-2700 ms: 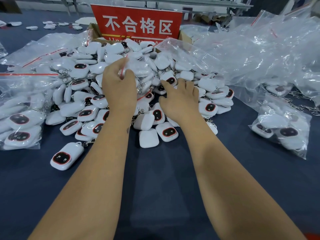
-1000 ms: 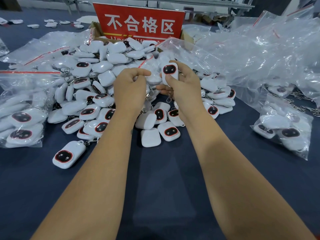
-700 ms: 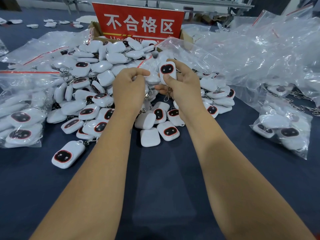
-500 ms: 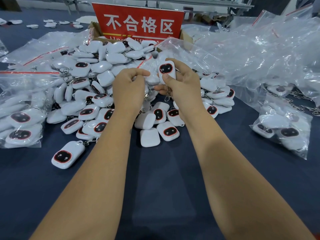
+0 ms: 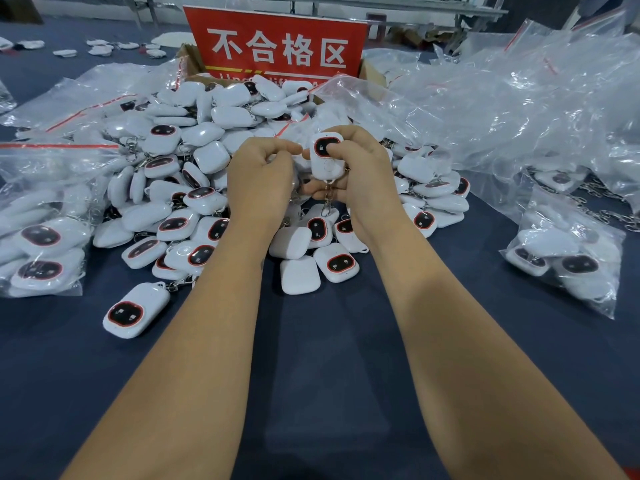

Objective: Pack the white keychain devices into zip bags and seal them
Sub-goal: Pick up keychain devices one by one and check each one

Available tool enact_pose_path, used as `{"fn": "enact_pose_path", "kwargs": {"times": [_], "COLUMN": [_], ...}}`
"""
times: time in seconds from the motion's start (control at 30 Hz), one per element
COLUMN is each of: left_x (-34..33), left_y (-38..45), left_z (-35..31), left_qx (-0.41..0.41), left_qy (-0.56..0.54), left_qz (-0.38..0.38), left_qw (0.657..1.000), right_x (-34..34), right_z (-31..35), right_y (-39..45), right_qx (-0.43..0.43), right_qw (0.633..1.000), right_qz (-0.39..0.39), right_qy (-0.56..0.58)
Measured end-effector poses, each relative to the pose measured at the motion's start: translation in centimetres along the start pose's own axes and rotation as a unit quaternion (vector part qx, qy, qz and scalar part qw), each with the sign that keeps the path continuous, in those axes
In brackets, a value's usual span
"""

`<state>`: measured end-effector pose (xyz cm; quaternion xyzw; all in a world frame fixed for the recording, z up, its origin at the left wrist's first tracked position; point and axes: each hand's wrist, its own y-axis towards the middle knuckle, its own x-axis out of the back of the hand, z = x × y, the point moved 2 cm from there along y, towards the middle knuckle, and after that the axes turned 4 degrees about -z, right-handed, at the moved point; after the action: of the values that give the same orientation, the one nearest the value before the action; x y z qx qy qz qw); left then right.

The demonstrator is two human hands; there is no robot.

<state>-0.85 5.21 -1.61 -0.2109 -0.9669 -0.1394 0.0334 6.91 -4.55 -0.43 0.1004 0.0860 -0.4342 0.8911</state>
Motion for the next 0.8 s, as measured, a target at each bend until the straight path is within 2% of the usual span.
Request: {"fn": "enact_pose_path", "kwargs": {"times": [0.57, 0.8], "left_x": [-0.19, -0.23], "left_y": [0.09, 0.22], "left_z": [0.04, 0.09], "left_qx": [-0.011, -0.019], "left_qy": [0.001, 0.009], "left_qz": [0.012, 0.021], "left_qw": [1.0, 1.0], "right_x": [0.13, -0.03], "right_z": [-0.16, -0.51], "right_y": [0.05, 0.31], "right_qx": [0.007, 0.036], "right_qw": [1.0, 0.998], "right_qz": [-0.01, -0.016], "right_qy": [-0.005, -0.047]}}
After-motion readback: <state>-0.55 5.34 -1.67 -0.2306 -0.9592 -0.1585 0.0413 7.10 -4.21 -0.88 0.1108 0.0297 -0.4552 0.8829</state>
